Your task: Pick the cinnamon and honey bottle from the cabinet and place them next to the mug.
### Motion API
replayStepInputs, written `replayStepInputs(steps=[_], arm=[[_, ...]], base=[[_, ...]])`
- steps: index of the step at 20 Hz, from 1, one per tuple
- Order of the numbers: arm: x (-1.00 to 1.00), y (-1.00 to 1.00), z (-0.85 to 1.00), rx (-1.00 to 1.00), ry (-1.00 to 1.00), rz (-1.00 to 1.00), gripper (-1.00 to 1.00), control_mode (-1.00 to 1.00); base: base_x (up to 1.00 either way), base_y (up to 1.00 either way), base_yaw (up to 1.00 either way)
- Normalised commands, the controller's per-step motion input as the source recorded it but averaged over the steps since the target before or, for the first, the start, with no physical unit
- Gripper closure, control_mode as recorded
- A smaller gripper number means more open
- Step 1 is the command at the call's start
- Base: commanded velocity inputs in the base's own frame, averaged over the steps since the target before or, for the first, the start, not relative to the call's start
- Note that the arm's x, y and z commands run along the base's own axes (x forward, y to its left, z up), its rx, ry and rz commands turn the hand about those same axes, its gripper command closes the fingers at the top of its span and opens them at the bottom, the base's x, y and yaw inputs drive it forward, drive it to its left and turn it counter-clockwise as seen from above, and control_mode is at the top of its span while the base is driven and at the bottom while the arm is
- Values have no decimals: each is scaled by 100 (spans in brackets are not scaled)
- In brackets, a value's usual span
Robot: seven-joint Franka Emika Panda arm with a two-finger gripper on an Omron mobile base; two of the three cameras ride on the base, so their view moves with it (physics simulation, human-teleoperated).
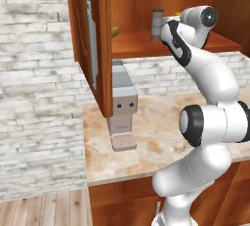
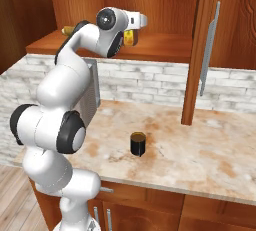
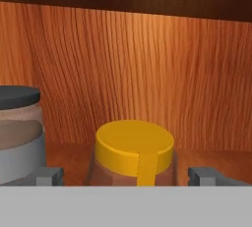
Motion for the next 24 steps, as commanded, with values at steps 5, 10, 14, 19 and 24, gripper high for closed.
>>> replayStepInputs(steps=[5, 10, 14, 19, 24], arm=[[2, -11, 0, 0, 0, 2, -100, -100], [6, -16, -1, 0, 0, 3, -100, -100], [0, 0, -11, 0, 0, 3, -100, -100], [0, 3, -18, 0, 0, 2, 100, -100], [0, 0, -1, 0, 0, 1, 100, -100]], base=[[0, 0, 0], [0, 0, 0], [0, 0, 0], [0, 0, 0], [0, 0, 0]])
